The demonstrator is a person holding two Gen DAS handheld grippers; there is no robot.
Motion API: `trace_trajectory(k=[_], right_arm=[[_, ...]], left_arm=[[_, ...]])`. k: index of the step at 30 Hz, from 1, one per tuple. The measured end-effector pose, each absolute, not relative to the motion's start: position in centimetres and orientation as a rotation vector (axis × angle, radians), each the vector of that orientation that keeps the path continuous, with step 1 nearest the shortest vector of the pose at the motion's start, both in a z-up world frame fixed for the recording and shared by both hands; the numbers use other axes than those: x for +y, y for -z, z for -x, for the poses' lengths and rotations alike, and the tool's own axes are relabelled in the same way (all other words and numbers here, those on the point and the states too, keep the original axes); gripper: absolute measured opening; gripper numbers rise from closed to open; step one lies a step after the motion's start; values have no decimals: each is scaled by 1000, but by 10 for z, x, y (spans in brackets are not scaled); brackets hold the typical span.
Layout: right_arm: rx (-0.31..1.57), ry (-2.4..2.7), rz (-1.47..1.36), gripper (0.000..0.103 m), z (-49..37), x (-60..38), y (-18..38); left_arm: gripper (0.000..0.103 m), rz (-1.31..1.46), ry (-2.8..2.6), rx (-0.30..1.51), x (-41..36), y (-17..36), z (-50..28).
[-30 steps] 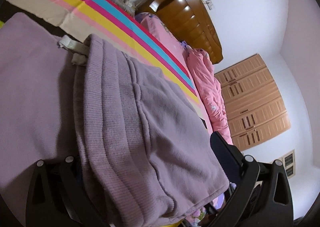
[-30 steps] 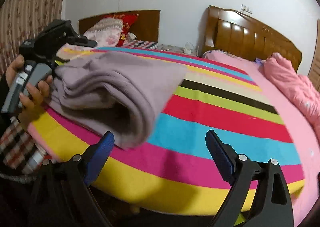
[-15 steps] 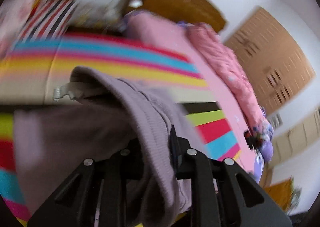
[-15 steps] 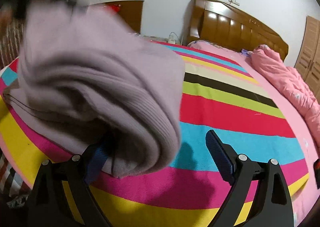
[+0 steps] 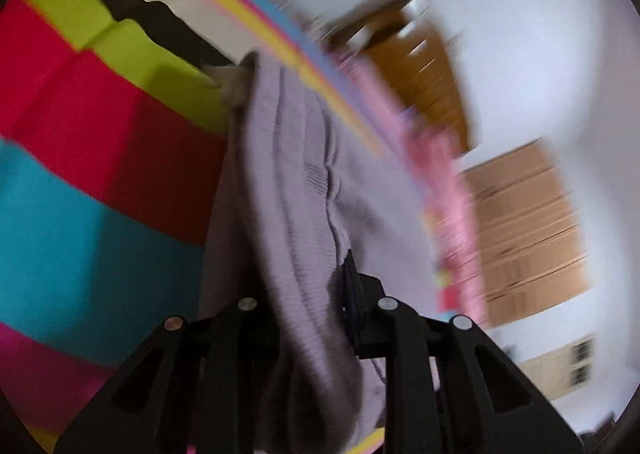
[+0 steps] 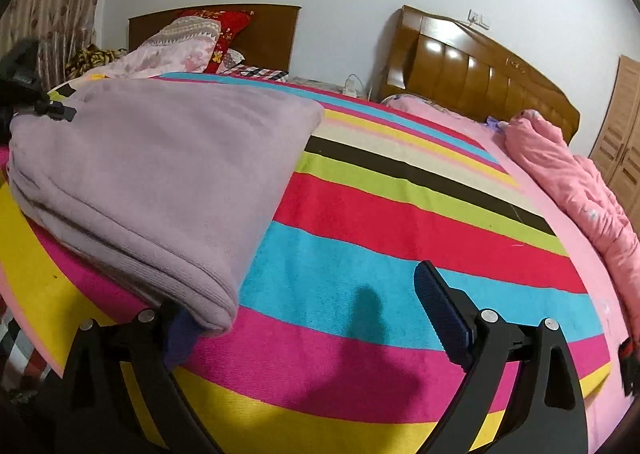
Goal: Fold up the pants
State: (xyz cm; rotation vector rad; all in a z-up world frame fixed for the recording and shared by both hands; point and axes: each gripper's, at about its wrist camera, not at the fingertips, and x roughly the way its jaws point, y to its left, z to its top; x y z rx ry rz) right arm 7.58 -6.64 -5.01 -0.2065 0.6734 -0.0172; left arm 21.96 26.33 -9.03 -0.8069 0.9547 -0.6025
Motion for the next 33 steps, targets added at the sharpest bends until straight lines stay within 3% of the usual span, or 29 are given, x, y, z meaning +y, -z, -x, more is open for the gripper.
trace_trajectory(k=[5, 8, 9, 10, 14, 18, 23, 25, 30, 33], right_arm=[[679, 24, 201, 92, -76, -67, 49], [717, -37, 218, 92, -75, -67, 41], [724, -71, 217, 92, -71, -67, 37], [722, -121, 212, 92, -65, -68, 32], [620, -301, 110, 92, -42, -79, -3], [570, -276, 47, 92, -70, -62, -20], [703, -247, 121, 92, -110, -24, 6], [692, -261, 202, 92, -97, -16, 26], [801, -369, -93, 93, -109, -52, 50], [793, -361, -67, 99, -108, -51, 50]], left_arm=[[26, 805, 578, 898, 260, 91, -214], [40, 760, 510, 902, 261, 79, -208], [60, 720, 433, 884, 266, 65, -201], [88, 633, 281, 828, 270, 41, -188], [101, 309, 52, 576, 247, -36, -138], [101, 141, 236, 573, 179, -46, -137], [101, -137, 112, 734, 124, 16, -165], [101, -120, 106, 831, 130, 44, -169], [102, -88, 142, 776, 149, 63, -150], [102, -83, 141, 781, 149, 66, -157]])
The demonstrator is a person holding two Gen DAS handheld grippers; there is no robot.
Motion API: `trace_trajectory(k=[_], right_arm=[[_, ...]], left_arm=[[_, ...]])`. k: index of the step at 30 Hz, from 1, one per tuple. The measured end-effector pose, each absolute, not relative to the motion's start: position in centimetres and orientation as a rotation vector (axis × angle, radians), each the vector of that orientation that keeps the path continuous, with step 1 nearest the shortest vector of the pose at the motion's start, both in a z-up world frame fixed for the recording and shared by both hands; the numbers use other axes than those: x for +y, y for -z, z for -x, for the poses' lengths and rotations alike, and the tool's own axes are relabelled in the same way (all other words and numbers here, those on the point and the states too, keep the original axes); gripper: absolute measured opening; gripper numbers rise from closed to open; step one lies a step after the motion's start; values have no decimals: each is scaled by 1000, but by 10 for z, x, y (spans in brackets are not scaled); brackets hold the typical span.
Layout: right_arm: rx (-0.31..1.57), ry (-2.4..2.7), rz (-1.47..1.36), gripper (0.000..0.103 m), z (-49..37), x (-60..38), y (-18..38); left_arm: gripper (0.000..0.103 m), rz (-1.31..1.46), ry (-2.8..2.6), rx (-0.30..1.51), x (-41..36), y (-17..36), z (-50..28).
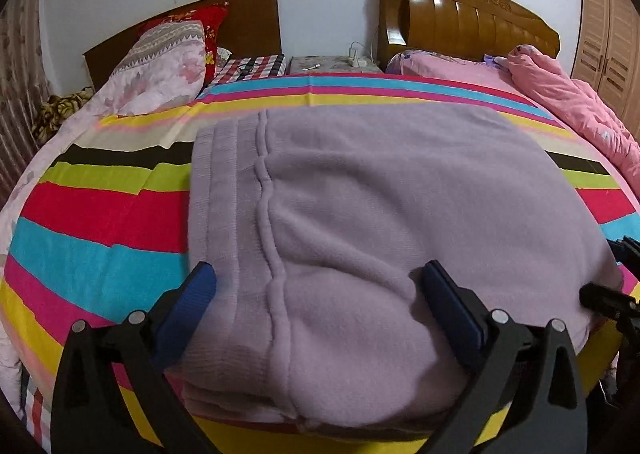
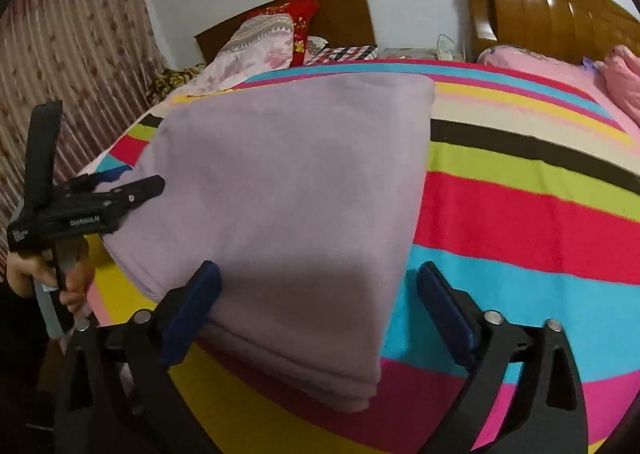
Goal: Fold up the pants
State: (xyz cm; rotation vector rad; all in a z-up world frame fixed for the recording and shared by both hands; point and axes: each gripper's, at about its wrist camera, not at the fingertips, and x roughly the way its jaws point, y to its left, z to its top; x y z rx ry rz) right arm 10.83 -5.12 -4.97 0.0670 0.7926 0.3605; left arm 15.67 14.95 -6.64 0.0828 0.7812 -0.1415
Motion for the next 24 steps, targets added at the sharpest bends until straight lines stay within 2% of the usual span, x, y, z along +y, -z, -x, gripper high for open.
trace_trajectory(k=[6, 11, 15, 18, 24], right_arm=[[810, -363, -56, 99, -109, -52, 44], [712, -320, -22, 99, -102, -54, 16], [716, -347, 24, 99, -109, -27, 16], [736, -334, 205, 99, -103, 7, 31], [708, -308, 201, 99, -103, 0, 15]], left_arm=[[102, -81, 101, 795, 143, 57, -153], [101, 46, 5, 686, 169, 24, -130], [102, 21, -88, 768, 188, 49, -144], [102, 122, -67, 799, 202, 62, -142], [102, 121, -68, 786, 207, 64, -137]])
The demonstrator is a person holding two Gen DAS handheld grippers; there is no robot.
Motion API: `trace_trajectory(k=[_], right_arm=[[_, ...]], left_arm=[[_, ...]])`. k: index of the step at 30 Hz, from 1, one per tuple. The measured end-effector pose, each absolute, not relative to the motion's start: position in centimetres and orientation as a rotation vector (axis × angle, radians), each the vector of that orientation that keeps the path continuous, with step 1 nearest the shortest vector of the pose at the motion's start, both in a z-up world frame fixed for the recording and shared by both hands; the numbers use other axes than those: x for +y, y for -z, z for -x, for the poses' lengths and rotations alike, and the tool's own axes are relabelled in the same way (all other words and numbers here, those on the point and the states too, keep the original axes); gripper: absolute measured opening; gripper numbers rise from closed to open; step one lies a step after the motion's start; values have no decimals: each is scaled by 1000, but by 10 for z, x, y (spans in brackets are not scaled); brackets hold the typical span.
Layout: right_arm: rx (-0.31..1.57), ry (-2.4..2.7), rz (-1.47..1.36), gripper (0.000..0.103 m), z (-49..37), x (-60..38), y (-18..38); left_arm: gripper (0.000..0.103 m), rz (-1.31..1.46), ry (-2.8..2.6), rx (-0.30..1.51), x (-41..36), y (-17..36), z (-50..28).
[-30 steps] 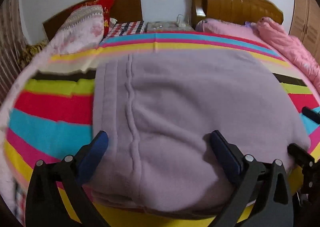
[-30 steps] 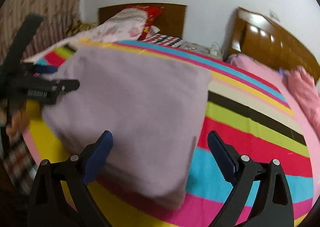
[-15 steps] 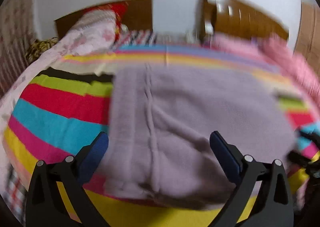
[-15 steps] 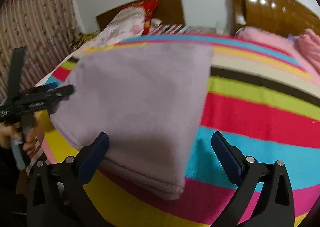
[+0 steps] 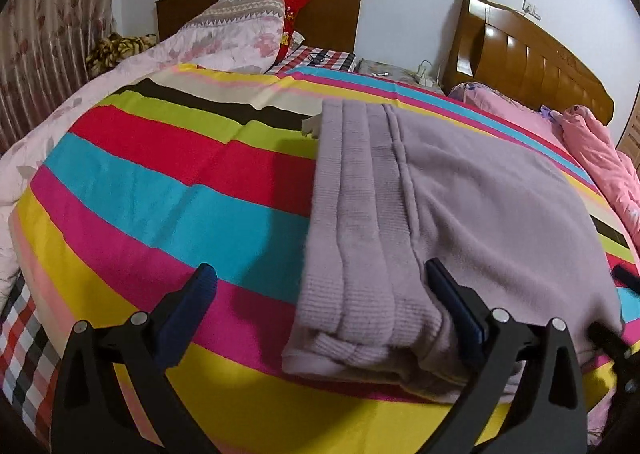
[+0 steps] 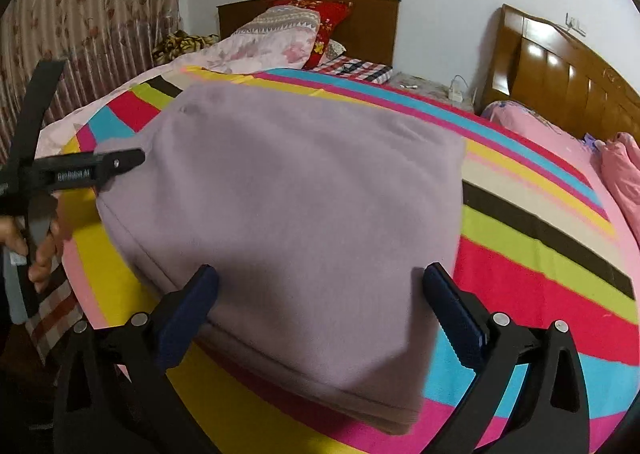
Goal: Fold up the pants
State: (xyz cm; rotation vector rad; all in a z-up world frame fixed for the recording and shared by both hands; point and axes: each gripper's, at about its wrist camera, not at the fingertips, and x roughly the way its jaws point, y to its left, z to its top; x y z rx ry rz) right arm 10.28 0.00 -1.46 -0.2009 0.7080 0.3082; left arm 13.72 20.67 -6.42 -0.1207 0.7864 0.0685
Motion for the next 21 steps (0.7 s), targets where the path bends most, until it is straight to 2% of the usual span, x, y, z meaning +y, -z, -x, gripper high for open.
trace_trajectory(k=[2, 6, 10, 12, 15, 21], right_arm=[[631, -322, 219, 99, -98, 10, -1], [600, -370, 308, 99, -107, 51, -4], [667, -423, 418, 98, -114, 90, 23], [647, -416, 397, 98, -110, 86, 26], [720, -455, 317, 98, -118, 71, 19], [613, -279, 263, 99, -97, 18, -5]], left_arm=[[102, 128, -69, 784, 204, 65, -134], [102, 161, -69, 781, 206, 66, -132], [102, 151, -72, 784, 206, 65, -130], [102, 161, -69, 781, 206, 66, -128], [102, 191, -53, 777, 210, 69, -128], [102, 200, -52, 774, 212, 70, -128]])
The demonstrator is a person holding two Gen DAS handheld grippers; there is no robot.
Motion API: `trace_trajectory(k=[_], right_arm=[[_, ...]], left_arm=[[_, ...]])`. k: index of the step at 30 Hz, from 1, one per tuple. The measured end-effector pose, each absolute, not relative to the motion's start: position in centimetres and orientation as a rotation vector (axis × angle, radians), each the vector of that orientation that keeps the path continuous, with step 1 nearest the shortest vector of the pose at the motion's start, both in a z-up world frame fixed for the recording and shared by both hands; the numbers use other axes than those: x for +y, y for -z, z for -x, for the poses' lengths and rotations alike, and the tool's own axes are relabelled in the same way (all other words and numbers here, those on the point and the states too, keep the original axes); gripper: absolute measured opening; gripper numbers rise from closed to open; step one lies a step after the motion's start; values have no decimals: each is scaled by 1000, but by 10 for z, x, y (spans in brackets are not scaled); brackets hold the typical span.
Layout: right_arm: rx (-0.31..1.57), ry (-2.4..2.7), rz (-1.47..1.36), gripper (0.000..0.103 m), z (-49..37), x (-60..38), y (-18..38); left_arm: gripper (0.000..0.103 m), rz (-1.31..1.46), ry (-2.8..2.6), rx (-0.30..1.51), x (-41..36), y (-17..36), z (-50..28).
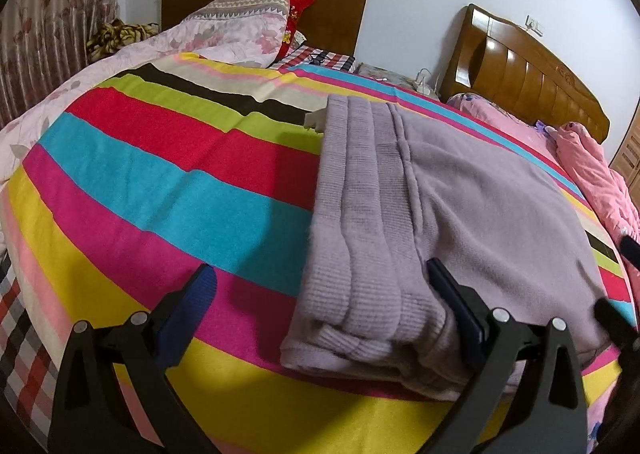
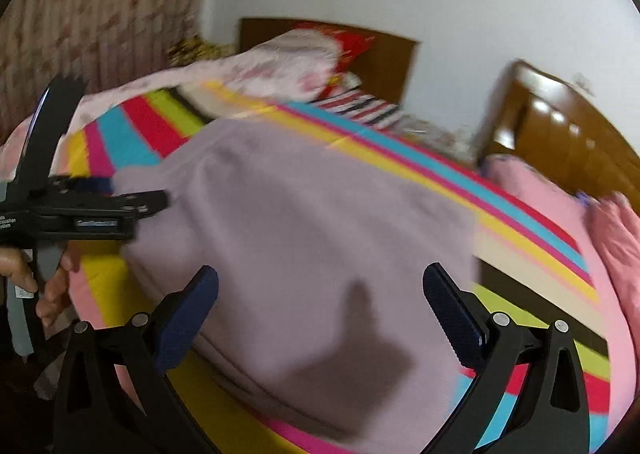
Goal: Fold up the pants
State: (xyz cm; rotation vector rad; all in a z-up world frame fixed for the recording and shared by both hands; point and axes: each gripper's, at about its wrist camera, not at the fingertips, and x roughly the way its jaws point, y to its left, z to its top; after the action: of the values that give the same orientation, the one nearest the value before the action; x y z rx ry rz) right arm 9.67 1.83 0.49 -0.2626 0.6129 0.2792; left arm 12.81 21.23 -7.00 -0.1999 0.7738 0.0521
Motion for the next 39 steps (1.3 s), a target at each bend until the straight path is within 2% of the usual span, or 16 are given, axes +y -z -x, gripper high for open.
trace_trajectory(k=[5, 10, 14, 19, 24, 28, 30, 34, 37, 39], right_arm=[[719, -99, 213, 99, -96, -42, 25], [804, -189, -26, 99, -102, -73, 39], [827, -214, -40, 99, -107, -87, 25], [703, -168, -75, 99, -158, -104, -17], [858, -218, -36, 99, -257, -81, 5], [930, -129, -6, 98, -311, -88, 30], [911, -86, -95, 98, -320, -105, 25], [773, -96, -279, 98, -276, -135, -17], [660, -202, -204, 99, -196, -123, -46], [647, -252, -125, 99, -150, -108, -44]], left_arm=[[102, 205, -58, 763, 211, 71, -127], [102, 207, -66, 760, 210, 73, -124], [101, 216, -122, 782, 206, 54, -116], [101, 50, -99, 676, 168, 5, -113], [102, 15, -136, 842, 166, 46, -135], [102, 246, -10, 822, 199, 71, -123], [102, 206, -15, 829, 194, 71, -123], [102, 115, -98, 797, 182, 52, -113], [101, -40, -171, 625, 155, 13, -83], [101, -50, -147, 567, 143, -3, -73]])
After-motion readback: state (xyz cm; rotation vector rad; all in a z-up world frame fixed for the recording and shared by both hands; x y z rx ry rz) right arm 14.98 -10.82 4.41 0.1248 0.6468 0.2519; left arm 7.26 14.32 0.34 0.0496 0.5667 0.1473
